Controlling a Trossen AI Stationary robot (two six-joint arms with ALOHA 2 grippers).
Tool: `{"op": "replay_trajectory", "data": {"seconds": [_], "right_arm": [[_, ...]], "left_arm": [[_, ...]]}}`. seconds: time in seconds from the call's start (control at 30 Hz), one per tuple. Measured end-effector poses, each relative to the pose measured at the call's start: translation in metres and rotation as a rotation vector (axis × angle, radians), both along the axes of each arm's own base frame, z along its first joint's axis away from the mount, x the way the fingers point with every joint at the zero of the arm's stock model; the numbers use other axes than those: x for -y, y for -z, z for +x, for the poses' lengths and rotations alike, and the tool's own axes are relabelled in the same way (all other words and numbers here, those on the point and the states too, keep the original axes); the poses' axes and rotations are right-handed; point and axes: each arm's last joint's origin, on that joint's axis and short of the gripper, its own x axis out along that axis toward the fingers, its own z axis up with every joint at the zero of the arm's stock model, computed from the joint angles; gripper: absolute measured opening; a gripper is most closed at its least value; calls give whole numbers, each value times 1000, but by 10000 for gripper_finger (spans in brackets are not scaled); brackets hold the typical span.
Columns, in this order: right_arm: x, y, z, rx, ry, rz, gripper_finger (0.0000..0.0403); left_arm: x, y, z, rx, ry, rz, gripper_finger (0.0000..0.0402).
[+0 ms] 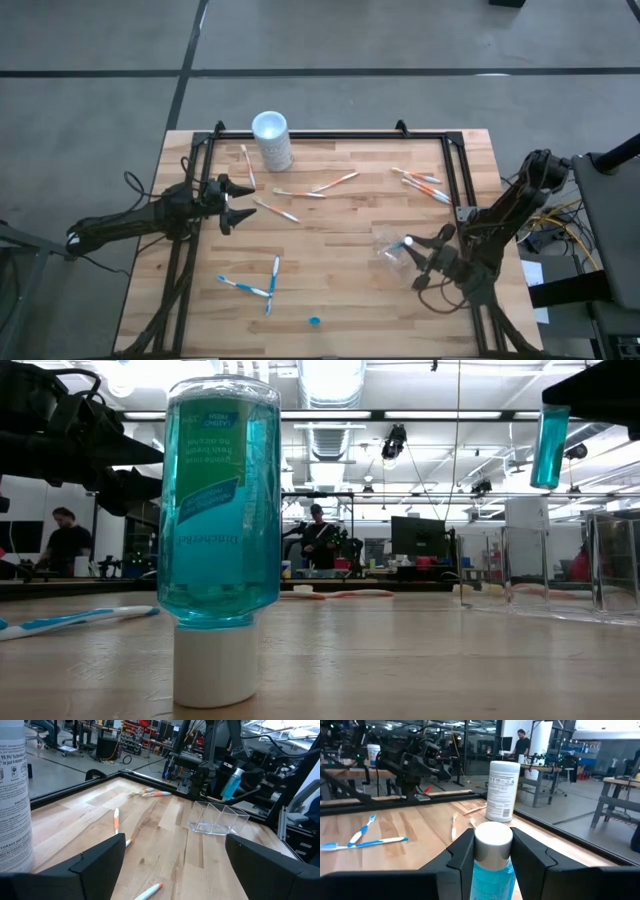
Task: Pick & Place toothbrushing station
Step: Put the mouthwash into the middle section of the transparent organizer
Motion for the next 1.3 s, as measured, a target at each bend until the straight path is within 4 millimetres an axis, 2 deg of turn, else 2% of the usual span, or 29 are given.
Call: {"op": "replay_trajectory", "data": {"seconds": [0.2,0.43,0.67,0.77,0.9,0.97,1.1,1.3], "right_arm": [[15,0,-10,2,-100,83,105],[25,0,-13,31,-89,129,105],[29,-12,-11,-62,-156,68,105],[35,-14,-12,-98,-161,124,105],[42,-18,-11,-228,-173,292,105],[42,-23,-9,-289,-164,282,105],[36,-36,-4,-333,-167,145,105],[33,-27,-1,-313,-133,199,111]], "left_arm": [[0,0,0,-1,0,0,350],[0,0,0,0,0,0,349],[0,0,0,-1,0,-1,349],[0,0,0,-1,0,0,349],[0,0,0,-1,0,0,350],[0,0,0,-1,0,0,349],[0,0,0,-1,0,0,348],[0,0,0,-1,0,0,350]]}}
